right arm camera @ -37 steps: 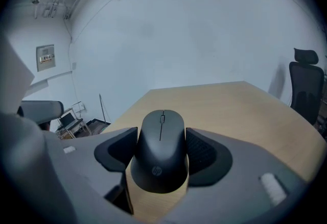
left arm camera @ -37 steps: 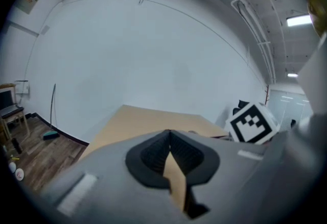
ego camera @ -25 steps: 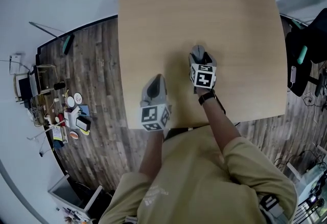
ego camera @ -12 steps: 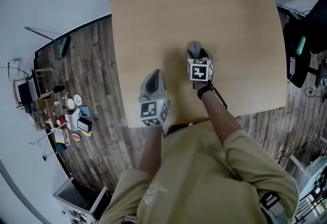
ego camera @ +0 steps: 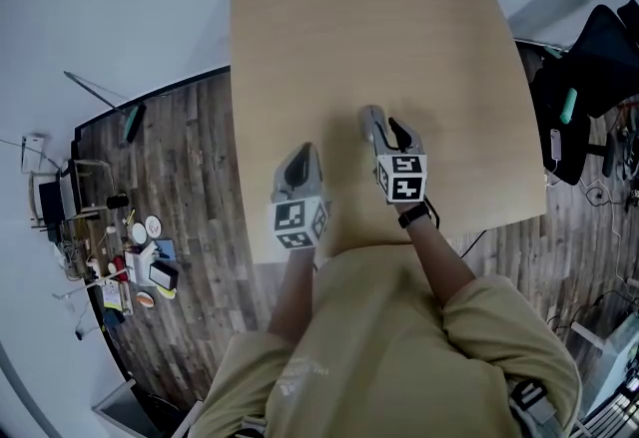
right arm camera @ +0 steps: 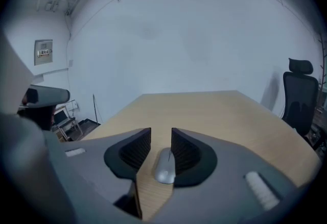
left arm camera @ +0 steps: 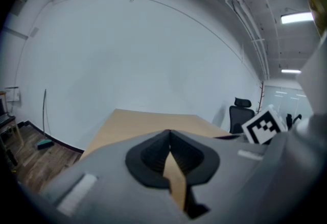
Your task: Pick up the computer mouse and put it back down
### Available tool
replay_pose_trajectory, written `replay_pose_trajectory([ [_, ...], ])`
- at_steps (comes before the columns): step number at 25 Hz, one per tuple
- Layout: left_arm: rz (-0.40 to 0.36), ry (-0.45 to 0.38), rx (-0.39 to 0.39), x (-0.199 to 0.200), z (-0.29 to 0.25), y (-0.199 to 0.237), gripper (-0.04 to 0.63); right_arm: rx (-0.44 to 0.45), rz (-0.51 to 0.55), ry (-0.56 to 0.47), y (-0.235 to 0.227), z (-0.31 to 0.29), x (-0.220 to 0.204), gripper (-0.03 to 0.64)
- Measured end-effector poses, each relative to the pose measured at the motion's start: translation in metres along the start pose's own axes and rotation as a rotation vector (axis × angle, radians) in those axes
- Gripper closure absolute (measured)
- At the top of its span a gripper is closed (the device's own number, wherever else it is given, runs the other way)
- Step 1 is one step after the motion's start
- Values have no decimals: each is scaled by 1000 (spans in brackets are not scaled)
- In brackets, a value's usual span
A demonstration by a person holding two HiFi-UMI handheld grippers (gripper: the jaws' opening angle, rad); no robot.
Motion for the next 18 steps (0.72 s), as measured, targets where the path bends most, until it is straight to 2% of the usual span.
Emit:
replay_pose_trajectory([
  [10, -62, -101, -50, 20, 36, -20, 594, 17, 89, -256, 32, 109, 23, 605],
  [18, -109, -145, -75, 15, 66, -34, 594, 8, 94, -359, 54, 157, 11, 609],
])
Point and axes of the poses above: the fingertips, and each gripper's own axes: z backward along the fingers, y to its left, x out of its top, the point moved 10 cm from there along z, backward along the fingers, and after that the axes turned 12 degrees about y, right-handed, at the moved point
